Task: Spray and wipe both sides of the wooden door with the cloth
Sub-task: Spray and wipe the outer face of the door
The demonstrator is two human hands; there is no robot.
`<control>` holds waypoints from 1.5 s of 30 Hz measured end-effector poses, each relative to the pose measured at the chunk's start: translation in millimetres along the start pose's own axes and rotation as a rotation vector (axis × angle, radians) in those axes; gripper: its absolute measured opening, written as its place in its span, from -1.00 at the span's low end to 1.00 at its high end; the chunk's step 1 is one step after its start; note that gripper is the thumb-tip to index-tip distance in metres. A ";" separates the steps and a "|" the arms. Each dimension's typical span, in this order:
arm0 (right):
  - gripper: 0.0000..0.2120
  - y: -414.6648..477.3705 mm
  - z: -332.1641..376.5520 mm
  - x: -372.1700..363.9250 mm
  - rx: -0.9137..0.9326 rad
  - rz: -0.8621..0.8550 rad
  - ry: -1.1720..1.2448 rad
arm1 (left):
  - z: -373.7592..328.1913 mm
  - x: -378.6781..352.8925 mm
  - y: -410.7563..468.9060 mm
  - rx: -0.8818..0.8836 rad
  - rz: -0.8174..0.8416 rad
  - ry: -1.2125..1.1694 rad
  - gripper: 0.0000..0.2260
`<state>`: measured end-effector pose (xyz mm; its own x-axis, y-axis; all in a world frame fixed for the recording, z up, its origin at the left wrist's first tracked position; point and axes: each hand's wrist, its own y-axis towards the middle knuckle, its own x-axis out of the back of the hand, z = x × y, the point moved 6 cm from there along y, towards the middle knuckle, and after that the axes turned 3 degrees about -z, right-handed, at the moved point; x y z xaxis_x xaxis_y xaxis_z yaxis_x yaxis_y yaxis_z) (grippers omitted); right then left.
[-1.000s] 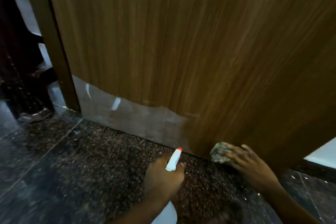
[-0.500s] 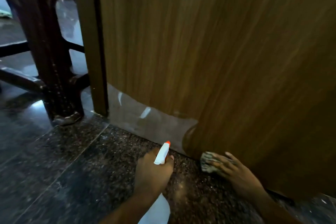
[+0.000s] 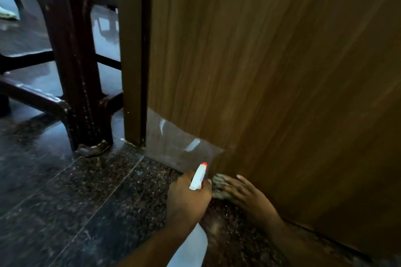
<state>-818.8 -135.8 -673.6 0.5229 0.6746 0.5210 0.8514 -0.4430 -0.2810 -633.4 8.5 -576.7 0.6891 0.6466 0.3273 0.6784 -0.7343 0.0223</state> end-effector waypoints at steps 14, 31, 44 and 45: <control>-0.30 106.7 -10.9 103.0 -0.050 -0.214 0.065 | 41.7 50.5 38.9 0.048 0.024 0.154 -0.69; -0.42 199.7 15.2 139.1 0.037 -0.275 -0.047 | 69.4 100.7 75.6 0.175 -0.137 0.094 -0.85; -0.44 183.0 -88.5 229.9 -0.301 -0.659 0.200 | 59.6 119.8 69.1 0.187 -0.219 0.003 -0.83; -0.42 202.2 -75.6 231.8 -0.246 -0.609 0.195 | 59.4 122.1 70.5 0.184 -0.226 0.004 -0.81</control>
<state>-528.5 -113.7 -548.7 -0.0825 0.7375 0.6703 0.9451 -0.1555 0.2875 -486.4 48.0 -591.2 0.5143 0.7887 0.3368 0.8499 -0.5213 -0.0769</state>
